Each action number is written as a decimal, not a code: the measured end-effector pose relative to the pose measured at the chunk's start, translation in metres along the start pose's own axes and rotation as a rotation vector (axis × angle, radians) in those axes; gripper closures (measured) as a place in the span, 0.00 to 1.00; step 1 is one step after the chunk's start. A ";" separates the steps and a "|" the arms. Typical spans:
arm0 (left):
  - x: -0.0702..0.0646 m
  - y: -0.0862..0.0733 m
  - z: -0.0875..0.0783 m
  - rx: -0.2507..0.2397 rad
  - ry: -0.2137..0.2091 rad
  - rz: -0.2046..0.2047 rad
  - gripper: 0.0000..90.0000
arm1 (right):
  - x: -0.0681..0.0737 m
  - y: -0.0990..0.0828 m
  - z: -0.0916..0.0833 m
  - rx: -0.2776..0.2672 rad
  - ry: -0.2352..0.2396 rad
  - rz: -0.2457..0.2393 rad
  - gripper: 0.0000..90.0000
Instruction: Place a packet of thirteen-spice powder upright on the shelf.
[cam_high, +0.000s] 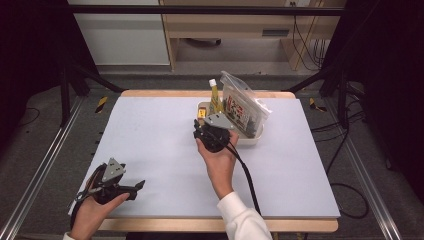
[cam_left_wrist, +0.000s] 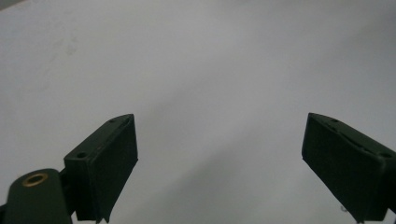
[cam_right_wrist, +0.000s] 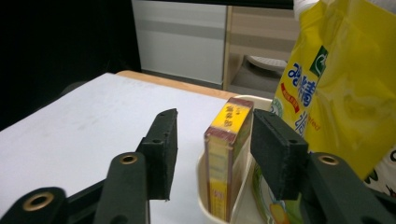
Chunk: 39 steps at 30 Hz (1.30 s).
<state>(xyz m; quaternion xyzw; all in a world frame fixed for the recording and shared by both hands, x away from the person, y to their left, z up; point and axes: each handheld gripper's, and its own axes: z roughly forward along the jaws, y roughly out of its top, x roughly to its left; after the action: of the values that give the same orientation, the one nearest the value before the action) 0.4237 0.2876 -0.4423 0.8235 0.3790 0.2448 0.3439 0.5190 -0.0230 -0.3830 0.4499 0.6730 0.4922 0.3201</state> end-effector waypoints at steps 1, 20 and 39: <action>0.000 0.000 0.000 -0.001 0.000 -0.002 0.11 | -0.001 -0.001 -0.003 0.008 0.015 -0.001 0.52; 0.002 -0.002 0.001 0.002 0.007 -0.015 0.07 | -0.035 -0.025 -0.049 0.189 0.143 -0.030 0.25; 0.002 -0.004 0.001 0.000 -0.001 -0.009 0.06 | -0.092 -0.058 -0.085 0.205 0.098 0.039 0.13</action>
<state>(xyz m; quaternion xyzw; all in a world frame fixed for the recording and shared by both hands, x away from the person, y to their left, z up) 0.4240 0.2910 -0.4451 0.8221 0.3823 0.2427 0.3450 0.4635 -0.1457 -0.4129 0.4687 0.7258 0.4481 0.2295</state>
